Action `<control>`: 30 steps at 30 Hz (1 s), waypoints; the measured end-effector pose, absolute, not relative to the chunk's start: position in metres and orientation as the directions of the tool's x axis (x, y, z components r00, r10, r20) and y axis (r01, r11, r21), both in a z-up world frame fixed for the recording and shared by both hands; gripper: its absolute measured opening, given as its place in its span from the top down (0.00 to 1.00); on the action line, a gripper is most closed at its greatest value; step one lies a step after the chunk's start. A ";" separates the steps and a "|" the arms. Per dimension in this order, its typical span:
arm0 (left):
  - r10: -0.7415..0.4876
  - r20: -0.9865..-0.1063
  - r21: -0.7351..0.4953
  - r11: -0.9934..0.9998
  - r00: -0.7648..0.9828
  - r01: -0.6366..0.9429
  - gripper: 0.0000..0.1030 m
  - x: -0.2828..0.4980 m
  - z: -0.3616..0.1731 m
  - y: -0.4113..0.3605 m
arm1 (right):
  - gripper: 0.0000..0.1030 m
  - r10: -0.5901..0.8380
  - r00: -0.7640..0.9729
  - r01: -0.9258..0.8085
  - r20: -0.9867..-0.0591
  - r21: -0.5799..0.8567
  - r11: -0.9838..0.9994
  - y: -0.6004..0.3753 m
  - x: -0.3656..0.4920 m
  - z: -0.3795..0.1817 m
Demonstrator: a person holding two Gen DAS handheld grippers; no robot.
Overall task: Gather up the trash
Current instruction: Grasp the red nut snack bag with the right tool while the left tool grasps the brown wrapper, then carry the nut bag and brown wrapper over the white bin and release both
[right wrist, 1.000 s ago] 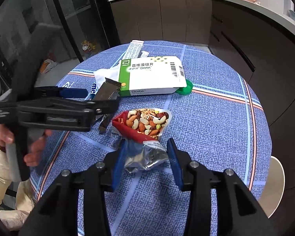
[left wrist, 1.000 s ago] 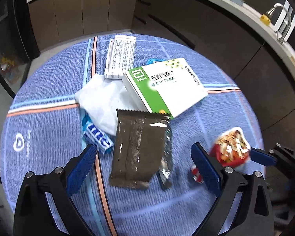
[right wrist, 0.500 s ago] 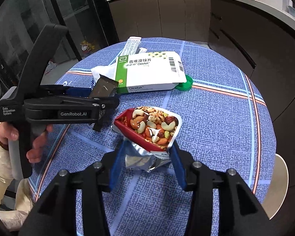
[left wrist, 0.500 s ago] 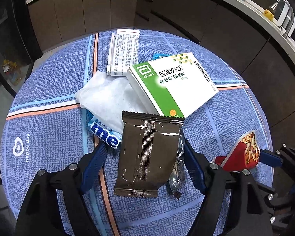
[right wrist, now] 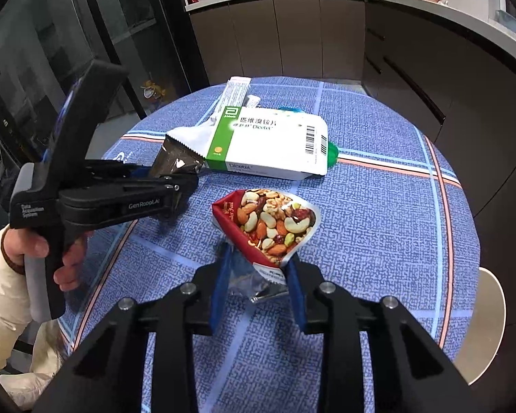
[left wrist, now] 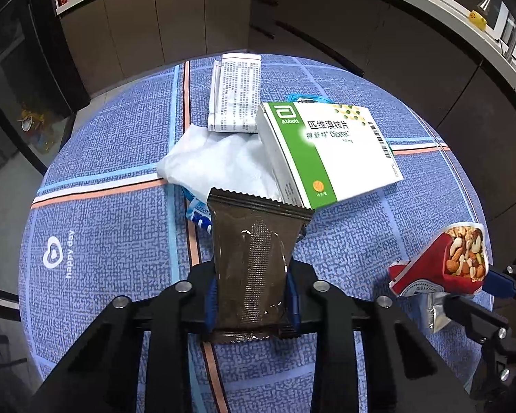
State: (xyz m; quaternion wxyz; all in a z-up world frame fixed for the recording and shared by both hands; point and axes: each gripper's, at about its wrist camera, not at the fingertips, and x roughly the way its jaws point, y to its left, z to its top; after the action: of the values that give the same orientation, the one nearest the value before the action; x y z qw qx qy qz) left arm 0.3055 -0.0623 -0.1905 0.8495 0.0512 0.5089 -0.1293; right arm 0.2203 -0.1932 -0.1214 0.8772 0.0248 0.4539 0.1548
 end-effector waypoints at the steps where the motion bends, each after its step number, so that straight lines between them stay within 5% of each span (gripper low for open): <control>1: -0.168 -0.876 -0.043 0.961 0.452 0.273 0.75 0.303 -0.189 -0.063 | 0.70 0.293 0.543 -0.248 -0.787 0.184 0.951 -0.193 0.218 -0.120; 5: -0.181 -0.865 -0.051 0.959 0.468 0.277 0.76 0.296 -0.180 -0.061 | 0.80 0.291 0.551 -0.242 -0.783 0.183 0.953 -0.196 0.212 -0.115; 22: -0.289 -0.844 -0.174 0.944 0.452 0.279 0.77 0.267 -0.165 -0.021 | 0.84 0.305 0.549 -0.233 -0.778 0.208 0.950 -0.199 0.204 -0.118; 30: -0.368 -0.795 -0.176 0.901 0.483 0.397 0.78 0.243 -0.120 -0.055 | 0.84 0.289 0.637 -0.196 -0.714 0.213 0.957 -0.226 0.186 -0.086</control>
State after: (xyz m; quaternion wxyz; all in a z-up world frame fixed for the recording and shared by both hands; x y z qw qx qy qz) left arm 0.2433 -0.0549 -0.1203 0.8609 0.0158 0.4574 -0.2220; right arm 0.1862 -0.2260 -0.0858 0.9029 0.0579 0.4042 0.1342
